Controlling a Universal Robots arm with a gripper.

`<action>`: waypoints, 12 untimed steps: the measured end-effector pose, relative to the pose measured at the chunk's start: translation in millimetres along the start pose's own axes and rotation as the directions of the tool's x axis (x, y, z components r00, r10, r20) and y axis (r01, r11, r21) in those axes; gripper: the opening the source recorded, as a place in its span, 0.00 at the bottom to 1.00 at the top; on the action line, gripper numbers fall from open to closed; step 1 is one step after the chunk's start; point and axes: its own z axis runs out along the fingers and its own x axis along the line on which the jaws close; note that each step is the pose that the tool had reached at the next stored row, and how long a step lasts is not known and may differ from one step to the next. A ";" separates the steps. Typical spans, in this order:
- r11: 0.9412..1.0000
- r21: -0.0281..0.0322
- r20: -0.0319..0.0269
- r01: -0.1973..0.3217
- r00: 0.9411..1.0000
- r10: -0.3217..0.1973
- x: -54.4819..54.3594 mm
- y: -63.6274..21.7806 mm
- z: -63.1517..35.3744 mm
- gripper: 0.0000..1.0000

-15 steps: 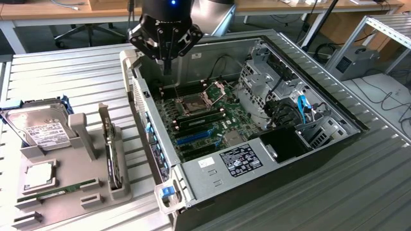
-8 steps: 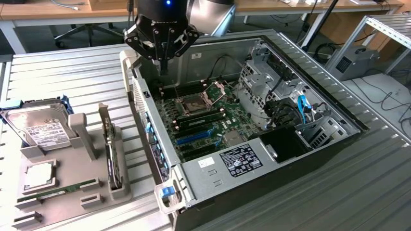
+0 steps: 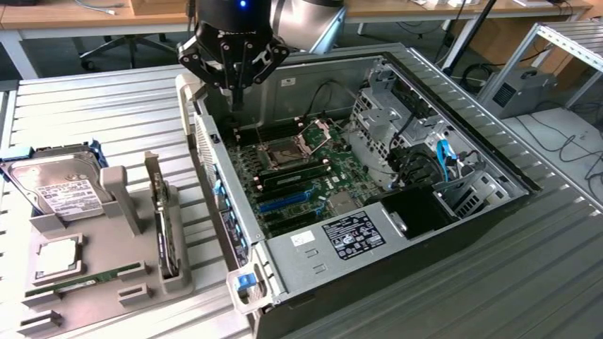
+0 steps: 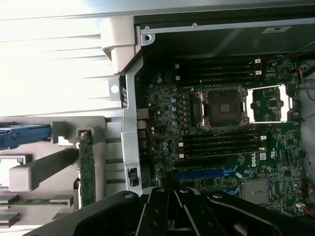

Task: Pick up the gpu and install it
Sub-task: 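Reach for the gpu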

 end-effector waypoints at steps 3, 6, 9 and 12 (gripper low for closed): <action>1.000 0.000 0.000 0.000 1.000 0.000 2.7 -0.2 0.0 0.11; 1.000 0.000 0.000 0.000 1.000 0.000 4.8 -0.3 -0.1 0.11; 1.000 0.000 0.000 0.000 1.000 0.000 6.6 -0.5 -0.1 0.11; 1.000 0.000 0.000 0.000 1.000 0.000 8.4 -0.6 -0.2 0.11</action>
